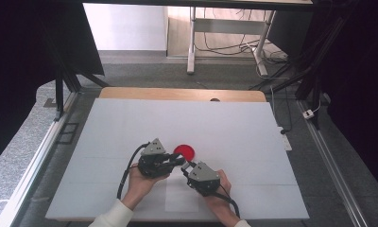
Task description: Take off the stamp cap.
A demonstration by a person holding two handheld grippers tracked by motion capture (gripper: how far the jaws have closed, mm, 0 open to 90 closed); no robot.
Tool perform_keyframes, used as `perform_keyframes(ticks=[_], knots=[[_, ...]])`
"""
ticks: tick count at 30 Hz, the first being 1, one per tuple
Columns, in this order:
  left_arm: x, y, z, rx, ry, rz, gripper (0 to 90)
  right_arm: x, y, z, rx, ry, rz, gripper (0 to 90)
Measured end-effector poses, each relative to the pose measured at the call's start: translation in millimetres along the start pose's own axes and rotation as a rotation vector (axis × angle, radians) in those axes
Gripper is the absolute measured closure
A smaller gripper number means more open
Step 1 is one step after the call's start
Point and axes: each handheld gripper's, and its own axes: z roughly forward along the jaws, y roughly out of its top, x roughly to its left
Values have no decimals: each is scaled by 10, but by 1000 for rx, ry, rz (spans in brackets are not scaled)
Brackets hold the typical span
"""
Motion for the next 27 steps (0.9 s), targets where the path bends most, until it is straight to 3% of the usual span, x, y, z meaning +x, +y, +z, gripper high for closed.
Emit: perform_keyframes(ticks=[4, 13, 23, 27], knots=[[-6, -2, 0, -1, 3, 1, 753, -4, -2, -1, 2, 8, 6, 656], [3, 2, -14, -7, -4, -7, 753, 9, -16, -4, -23, 8, 66, 656], [18, 0, -20, -5, -15, -13, 754, -3, 3, -17, -4, 0, -15, 657], [13, 0, -14, -4, -11, -13, 753, -16, 0, -12, -2, 13, -6, 657]])
